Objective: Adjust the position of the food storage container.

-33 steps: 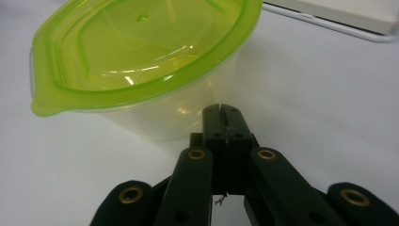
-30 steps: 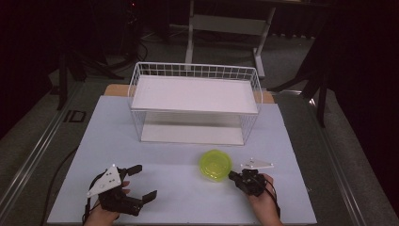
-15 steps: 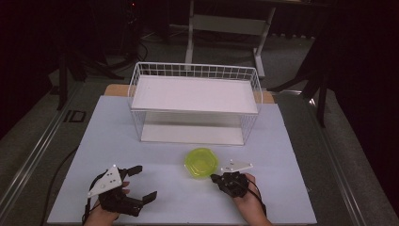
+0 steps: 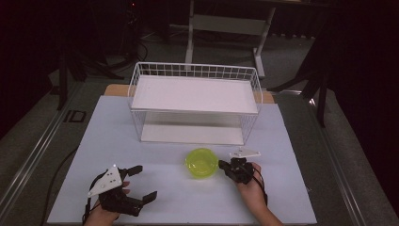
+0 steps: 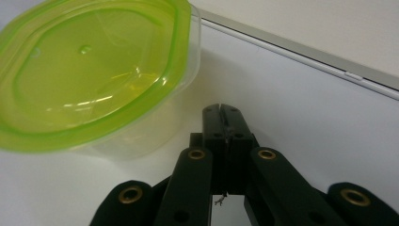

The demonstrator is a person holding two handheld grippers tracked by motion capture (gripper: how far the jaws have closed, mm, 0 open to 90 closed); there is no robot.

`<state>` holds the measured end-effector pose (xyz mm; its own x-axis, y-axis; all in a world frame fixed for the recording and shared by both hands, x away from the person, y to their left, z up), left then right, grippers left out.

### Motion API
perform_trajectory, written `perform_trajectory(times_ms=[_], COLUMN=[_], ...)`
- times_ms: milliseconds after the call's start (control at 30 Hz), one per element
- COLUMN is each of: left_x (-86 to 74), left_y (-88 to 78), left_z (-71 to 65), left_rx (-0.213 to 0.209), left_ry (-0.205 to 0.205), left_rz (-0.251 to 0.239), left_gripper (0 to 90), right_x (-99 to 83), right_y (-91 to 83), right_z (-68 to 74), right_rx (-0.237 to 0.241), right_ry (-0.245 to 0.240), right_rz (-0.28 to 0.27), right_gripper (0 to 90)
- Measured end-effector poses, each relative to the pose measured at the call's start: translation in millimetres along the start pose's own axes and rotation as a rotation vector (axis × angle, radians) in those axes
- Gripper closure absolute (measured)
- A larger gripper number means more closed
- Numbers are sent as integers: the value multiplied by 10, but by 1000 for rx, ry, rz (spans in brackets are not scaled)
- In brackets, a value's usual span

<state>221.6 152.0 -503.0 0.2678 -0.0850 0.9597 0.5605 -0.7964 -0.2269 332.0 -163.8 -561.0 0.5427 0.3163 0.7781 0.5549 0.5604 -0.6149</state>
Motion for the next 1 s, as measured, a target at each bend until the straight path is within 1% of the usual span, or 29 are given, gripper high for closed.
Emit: perform_trajectory(times_ms=[100, 167, 267, 333, 367, 433, 533, 567, 600, 667, 733, 767, 800, 867, 900, 967, 1000], left_x=[1, 1, 2, 3, 5, 7, 6, 6, 5, 4, 4, 4, 4, 7, 6, 3, 3], left_y=[-1, -1, -5, -7, -8, -8, -3, -3, -2, -2, -4, -5, -5, -10, -10, -10, -10], left_z=[-3, -6, -4, -2, -1, -2, -4, -4, -5, -7, -6, -6, -6, -4, -1, 4, 4], left_rx=[-1, 0, 0, 0, 0, 0, 1, 1, 0, 0, 1, 1, 1, 2, 0, 3, 3], left_ry=[1, 5, 4, 4, 6, 5, 8, 8, 7, 10, 10, 10, 10, 9, 7, 7, 7], left_rz=[0, 2, 0, 0, 0, -1, 2, 2, 2, 3, 4, 4, 4, 2, 2, 4, 4], left_gripper=[12, 12, 12, 12, 12, 12, 12, 12, 12, 12, 12, 12, 12, 12, 12, 12, 12], right_x=[-20, -38, -54, -57, -60, -62, -61, -61, -59, -46, -19, -3, -3, 29, 30, 35, 39], right_y=[40, 41, 27, 28, 38, 53, 80, 80, 94, 96, 99, 105, 105, 133, 143, 167, 173], right_z=[70, 120, 198, 217, 255, 298, 392, 392, 440, 453, 415, 385, 385, 304, 297, 312, 329], right_rx=[33, 48, 62, 70, 83, 102, 125, 125, 143, 133, 107, 101, 101, 82, 86, 90, 101], right_ry=[-2, -2, -16, -12, 3, 10, -8, -8, -5, -36, -46, -43, -43, -14, -2, 0, 0], right_rz=[19, 21, 25, 26, 29, 35, 42, 42, 50, 48, 41, 37, 37, 22, 21, 21, 21], right_gripper=[900, 900, 900, 900, 900, 900, 899, 899, 900, 900, 900, 900, 900, 899, 899, 900, 899])
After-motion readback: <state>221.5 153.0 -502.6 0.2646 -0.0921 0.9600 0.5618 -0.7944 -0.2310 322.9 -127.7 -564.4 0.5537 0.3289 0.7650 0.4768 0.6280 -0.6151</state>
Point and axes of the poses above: each handheld gripper's, and its own axes: y roughly forward along the jaws, x roughly out of its top, z roughly to its left, the point moved 5 cm from there along y, roughly forward along the jaws, and after that the axes turned 3 degrees about -z, right-handed, at the moved point
